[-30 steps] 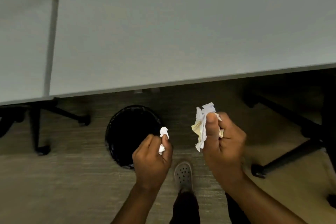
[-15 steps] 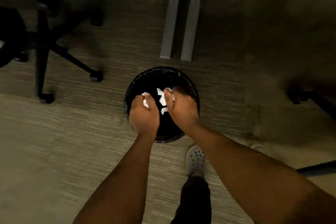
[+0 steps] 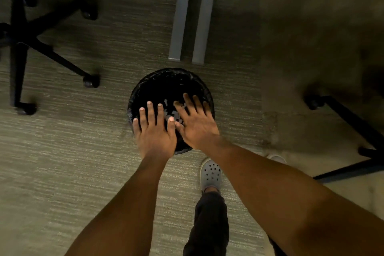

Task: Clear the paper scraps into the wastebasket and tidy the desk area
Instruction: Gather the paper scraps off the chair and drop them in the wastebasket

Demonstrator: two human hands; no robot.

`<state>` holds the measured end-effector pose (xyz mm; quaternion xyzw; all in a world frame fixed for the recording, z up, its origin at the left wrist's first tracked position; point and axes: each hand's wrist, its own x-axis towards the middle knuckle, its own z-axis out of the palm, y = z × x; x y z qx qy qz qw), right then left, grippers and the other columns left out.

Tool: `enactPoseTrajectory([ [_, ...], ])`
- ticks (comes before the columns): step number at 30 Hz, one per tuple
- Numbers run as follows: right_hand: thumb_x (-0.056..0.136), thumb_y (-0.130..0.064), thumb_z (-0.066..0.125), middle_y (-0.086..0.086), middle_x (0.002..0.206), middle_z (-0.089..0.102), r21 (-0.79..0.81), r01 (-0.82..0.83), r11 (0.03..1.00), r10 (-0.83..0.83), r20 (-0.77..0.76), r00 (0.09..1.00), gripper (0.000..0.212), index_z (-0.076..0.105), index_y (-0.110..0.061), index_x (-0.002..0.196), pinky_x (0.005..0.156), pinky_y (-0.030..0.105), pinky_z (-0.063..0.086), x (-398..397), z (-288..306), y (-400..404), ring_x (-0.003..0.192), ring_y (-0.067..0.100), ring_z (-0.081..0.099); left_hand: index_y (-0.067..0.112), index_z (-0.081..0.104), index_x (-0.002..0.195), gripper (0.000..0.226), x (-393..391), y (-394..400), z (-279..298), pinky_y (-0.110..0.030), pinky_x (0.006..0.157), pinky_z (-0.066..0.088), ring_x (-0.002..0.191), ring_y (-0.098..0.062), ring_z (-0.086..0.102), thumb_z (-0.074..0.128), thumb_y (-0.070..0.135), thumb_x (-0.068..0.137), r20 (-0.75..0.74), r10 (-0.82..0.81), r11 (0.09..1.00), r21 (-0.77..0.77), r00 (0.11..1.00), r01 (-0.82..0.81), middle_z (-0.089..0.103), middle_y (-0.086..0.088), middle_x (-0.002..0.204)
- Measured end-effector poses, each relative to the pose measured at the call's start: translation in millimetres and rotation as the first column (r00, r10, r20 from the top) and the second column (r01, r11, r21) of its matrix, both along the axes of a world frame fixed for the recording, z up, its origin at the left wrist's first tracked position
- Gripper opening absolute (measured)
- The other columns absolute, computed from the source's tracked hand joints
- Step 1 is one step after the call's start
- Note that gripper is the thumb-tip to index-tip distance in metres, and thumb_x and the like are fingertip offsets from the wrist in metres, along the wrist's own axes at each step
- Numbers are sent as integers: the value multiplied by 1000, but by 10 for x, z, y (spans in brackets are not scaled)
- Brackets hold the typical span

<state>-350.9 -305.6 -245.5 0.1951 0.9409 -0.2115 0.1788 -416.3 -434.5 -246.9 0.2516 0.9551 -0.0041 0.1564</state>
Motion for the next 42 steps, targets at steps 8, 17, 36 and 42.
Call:
enactPoseTrajectory([
  [8, 98, -59, 18, 7, 161, 14, -49, 135, 990, -139, -87, 986, 64, 16, -25, 152, 116, 48, 12, 336, 443, 239, 146, 29, 10, 19, 17, 155, 70, 196, 188, 472, -47, 120, 4, 150, -25, 2, -1, 55, 98, 20, -25, 999, 34, 999, 24, 8, -5, 163],
  [17, 99, -49, 32, 11, 148, 40, 53, 392, 918, -375, -202, 905, 56, 36, -17, 145, 117, 41, 13, 1257, 1368, 986, 140, 28, 28, 16, 34, 150, 64, 788, 1154, 1317, -46, 120, 6, 148, -23, 13, 12, 50, 100, 10, -395, 901, 199, 919, 385, 26, -6, 159],
  [36, 99, -56, 27, 2, 156, 30, 64, 899, 432, -802, -429, 416, 59, 35, -21, 145, 116, 38, 18, 3966, 2816, 2586, 145, 17, 20, 19, 27, 151, 67, 3112, 3646, 2700, -39, 121, 2, 148, -13, 8, 15, 59, 99, -43, -871, 410, 488, 490, 771, 20, -2, 161],
  [42, 97, -62, 24, 2, 156, 30, -14, 955, 296, -846, -467, 255, 63, 32, -23, 147, 111, 42, 31, 5049, 2707, 2921, 143, 17, 24, 23, 9, 154, 83, 3879, 4133, 2523, -40, 121, 4, 149, -16, 1, 37, 66, 89, -27, -961, 224, 502, 274, 836, 7, -1, 163],
])
